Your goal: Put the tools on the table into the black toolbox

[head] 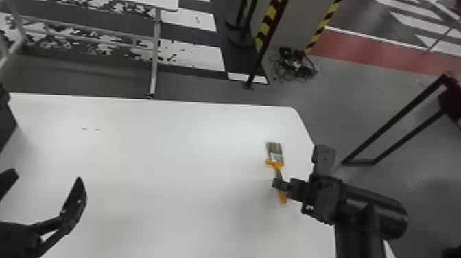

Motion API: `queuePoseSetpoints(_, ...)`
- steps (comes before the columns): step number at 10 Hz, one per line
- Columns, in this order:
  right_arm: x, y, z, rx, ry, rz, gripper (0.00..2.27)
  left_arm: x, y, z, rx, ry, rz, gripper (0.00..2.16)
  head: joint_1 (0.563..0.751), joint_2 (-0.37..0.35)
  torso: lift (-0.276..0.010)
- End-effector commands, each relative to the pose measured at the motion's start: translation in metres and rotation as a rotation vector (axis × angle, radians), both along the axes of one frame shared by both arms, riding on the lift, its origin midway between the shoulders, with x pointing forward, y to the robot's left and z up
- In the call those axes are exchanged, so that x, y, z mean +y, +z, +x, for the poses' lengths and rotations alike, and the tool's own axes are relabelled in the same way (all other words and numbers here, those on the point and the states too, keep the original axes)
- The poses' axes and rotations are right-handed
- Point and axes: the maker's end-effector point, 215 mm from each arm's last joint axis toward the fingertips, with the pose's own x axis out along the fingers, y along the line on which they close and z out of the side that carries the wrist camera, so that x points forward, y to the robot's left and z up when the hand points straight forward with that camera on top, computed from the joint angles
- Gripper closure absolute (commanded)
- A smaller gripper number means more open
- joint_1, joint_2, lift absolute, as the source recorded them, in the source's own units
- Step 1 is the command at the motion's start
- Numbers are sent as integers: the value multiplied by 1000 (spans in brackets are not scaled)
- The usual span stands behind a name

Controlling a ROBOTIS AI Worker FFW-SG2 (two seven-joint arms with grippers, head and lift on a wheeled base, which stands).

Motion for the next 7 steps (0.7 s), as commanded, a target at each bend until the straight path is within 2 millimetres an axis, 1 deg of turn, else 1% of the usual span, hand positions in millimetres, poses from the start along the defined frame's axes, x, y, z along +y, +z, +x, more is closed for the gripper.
queuePoseSetpoints(1, -1, -3, -5, 14, -1, -2, 1747, -1, 1, -1, -1, -1, -1, 33, 695, -333, -75)
queuePoseSetpoints(2, -2, -5, -9, 26, 10, -2, 2192, -2, 1, -1, 0, -4, -2, 33, 695, -335, -75)
queuePoseSetpoints(3, -2, -6, -11, 28, 17, 1, 2243, -3, 1, -1, 0, -5, -2, 36, 695, -337, -75)
queuePoseSetpoints(5, -1, -4, -12, 16, 22, 8, 2243, -3, 2, -1, -4, -6, -1, 36, 695, -342, -75)
queuePoseSetpoints(6, -2, 4, -7, -15, 25, 0, 2243, -4, 3, 0, -3, -7, -1, 36, 695, -344, -75)
queuePoseSetpoints(7, -4, 8, -9, -25, 25, -6, 2243, -4, 6, 2, -11, -7, -4, 36, 695, -345, -75)
